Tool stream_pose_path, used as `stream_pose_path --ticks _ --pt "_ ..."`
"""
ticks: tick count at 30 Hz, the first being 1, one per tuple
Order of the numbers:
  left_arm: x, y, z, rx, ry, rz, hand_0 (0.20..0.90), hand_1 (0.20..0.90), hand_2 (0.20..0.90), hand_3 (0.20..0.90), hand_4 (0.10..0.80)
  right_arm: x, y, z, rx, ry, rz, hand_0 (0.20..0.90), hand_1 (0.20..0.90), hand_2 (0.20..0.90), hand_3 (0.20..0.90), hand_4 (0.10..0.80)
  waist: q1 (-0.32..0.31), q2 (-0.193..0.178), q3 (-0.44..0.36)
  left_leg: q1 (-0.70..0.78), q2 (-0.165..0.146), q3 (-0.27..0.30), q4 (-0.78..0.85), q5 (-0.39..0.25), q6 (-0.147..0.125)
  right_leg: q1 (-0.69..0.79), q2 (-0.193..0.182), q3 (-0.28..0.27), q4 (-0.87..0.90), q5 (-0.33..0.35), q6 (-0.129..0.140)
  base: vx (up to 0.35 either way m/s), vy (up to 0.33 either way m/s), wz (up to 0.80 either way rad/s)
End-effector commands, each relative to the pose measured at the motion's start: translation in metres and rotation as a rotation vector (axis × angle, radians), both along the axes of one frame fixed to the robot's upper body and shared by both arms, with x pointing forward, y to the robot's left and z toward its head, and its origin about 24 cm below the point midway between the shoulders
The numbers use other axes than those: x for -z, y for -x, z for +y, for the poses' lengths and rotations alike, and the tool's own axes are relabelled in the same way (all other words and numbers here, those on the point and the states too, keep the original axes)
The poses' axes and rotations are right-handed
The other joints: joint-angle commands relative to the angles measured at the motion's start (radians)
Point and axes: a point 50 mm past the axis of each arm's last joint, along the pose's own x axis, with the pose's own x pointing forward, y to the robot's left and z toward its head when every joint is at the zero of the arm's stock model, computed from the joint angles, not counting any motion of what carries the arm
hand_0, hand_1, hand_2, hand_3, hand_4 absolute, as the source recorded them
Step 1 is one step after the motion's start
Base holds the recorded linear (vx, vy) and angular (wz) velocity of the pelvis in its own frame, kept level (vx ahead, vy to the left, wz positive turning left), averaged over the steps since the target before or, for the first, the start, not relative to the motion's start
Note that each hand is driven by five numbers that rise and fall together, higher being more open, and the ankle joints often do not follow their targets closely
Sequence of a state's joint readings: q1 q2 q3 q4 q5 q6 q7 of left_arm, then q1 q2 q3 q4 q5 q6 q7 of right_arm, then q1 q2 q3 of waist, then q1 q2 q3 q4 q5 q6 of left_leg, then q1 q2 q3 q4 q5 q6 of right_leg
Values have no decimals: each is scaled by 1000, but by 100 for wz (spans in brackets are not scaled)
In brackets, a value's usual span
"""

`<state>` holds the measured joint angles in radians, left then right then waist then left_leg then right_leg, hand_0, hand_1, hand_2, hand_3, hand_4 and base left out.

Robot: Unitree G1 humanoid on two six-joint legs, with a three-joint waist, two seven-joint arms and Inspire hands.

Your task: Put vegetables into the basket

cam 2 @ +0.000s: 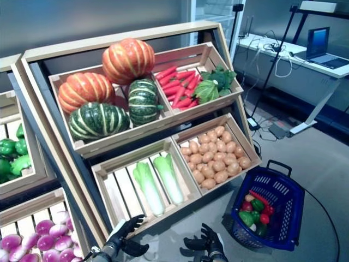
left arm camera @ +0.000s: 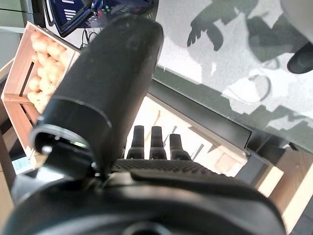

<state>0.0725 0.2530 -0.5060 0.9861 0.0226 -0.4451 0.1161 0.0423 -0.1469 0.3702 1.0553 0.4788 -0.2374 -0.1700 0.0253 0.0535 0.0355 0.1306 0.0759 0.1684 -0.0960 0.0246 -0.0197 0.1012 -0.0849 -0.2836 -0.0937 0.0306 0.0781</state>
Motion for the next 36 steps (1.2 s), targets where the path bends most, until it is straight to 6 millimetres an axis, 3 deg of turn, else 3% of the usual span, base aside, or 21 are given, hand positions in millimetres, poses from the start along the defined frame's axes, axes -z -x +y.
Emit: stream_pose_path --ticks 1,23,27,31,34,36 --pt "-27 -55 -18 55 89 -225 900 900 900 900 800 -16 -42 11 -37 -36 -178 900 900 900 900 800 12 -23 20 28 -26 -11 9 -128 18 67 -20 -31 6 -98 -12 0 0 0" --pt "-30 -59 -24 129 39 -268 900 900 900 900 800 -15 -44 9 -40 -77 -162 900 900 900 900 800 -3 -24 42 21 -23 -11 9 -122 22 50 -15 -22 6 -90 -21 0 0 0" --pt "-43 -66 -29 197 -27 -430 900 900 900 900 800 -15 -43 9 -11 -84 -160 900 900 900 900 800 -7 -25 41 27 -25 -11 9 -126 21 55 -13 -18 6 -92 -21 0 0 0" --pt "-77 -91 -26 316 -212 -740 900 900 900 900 800 -17 -45 1 18 -83 -167 900 900 900 900 800 -13 -20 47 26 -25 -10 9 -128 20 54 -12 -11 6 -93 -21 0 0 0" --pt "-107 -109 -11 518 -484 -1001 900 900 900 900 800 -18 -44 -14 23 -64 -172 900 900 900 900 800 -24 -4 49 24 -25 -5 9 -127 20 51 -13 -7 6 -92 -20 10 25 0" --pt "-120 -118 3 629 -654 -1072 900 900 900 900 800 -18 -40 -20 18 -48 -172 900 900 900 900 800 -34 5 42 25 -27 -1 9 -130 22 51 -13 0 6 -93 -18 60 35 -2"
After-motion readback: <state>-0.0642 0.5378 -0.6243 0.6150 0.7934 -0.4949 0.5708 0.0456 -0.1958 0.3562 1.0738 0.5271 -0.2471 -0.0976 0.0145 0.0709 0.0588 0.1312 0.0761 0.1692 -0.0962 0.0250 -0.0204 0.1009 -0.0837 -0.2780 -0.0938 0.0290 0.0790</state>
